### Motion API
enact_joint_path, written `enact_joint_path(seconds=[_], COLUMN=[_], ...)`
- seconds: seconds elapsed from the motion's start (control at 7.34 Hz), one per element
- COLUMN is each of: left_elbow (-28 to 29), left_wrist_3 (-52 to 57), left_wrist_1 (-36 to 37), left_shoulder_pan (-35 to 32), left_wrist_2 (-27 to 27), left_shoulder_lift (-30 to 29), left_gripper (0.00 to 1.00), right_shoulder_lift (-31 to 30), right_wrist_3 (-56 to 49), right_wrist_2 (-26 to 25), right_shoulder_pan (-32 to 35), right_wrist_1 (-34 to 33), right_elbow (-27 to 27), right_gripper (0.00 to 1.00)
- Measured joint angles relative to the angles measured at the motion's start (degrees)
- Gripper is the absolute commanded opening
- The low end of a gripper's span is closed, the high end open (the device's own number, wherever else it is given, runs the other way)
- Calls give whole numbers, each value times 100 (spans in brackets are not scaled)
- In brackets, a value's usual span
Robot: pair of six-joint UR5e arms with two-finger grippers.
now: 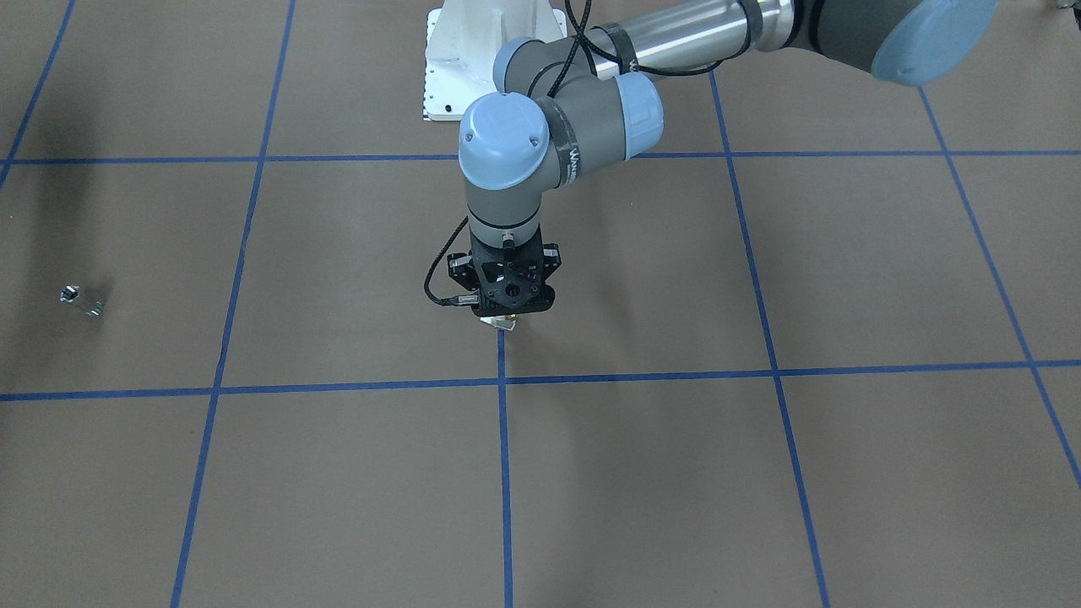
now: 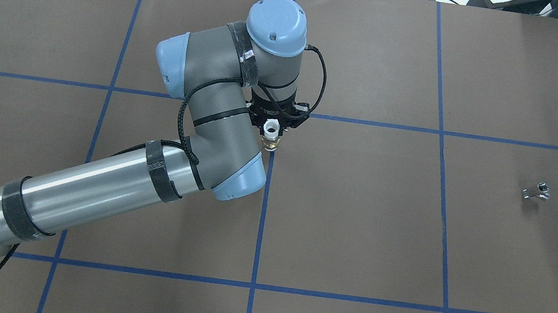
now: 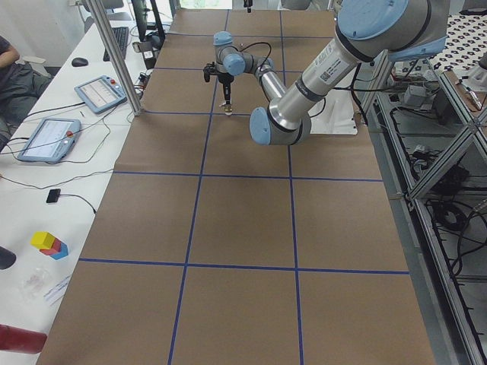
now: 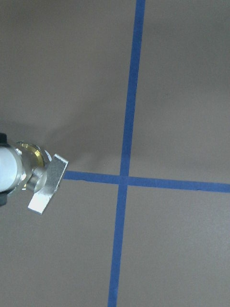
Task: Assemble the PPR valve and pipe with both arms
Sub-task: 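Lower the valve upright at table center and open the left gripper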
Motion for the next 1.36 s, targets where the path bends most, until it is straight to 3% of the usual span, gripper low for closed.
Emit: enact_joint_path(seconds=[0.95,1.36], left_elbow=[172,194], left_wrist_3=[-1,1], left_wrist_1=[-9,-14], left_shoulder_pan=[51,57], left_wrist_2=[58,74], left_shoulder_lift=[-109,-102], left_gripper=[0,66], right_shoulder_lift=[-18,-18], right_wrist_3=[8,17], right_wrist_2=[17,21], right_shoulder_pan=[0,0], right_wrist_1=[-9,-9], right_elbow=[0,-1], right_gripper=[100,100])
